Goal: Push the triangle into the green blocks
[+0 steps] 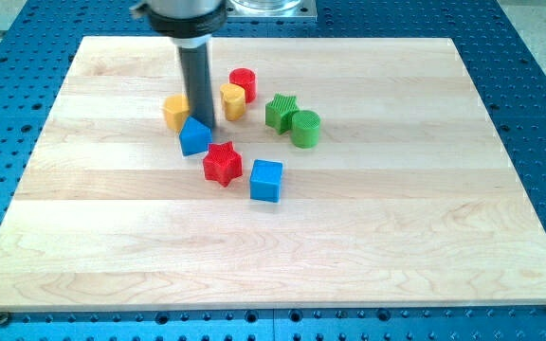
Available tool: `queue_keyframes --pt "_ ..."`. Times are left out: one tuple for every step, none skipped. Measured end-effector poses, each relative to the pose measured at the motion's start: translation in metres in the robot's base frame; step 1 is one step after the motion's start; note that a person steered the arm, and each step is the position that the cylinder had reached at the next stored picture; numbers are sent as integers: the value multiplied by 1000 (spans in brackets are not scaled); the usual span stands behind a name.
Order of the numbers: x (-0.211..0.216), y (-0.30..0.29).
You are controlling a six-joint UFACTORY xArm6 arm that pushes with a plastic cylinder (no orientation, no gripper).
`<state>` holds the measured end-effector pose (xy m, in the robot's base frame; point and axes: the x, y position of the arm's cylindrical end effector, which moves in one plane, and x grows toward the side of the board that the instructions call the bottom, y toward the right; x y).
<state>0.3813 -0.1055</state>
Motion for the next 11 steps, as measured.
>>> queue_keyframes --pt "19 -39" --pt "51 -25" --pt "41 22" --pt "40 -17" --pt "32 47" --pt "53 62" --pt "49 -7" --pt "9 21" --pt "5 100" --pt "10 75" --pt "66 54"
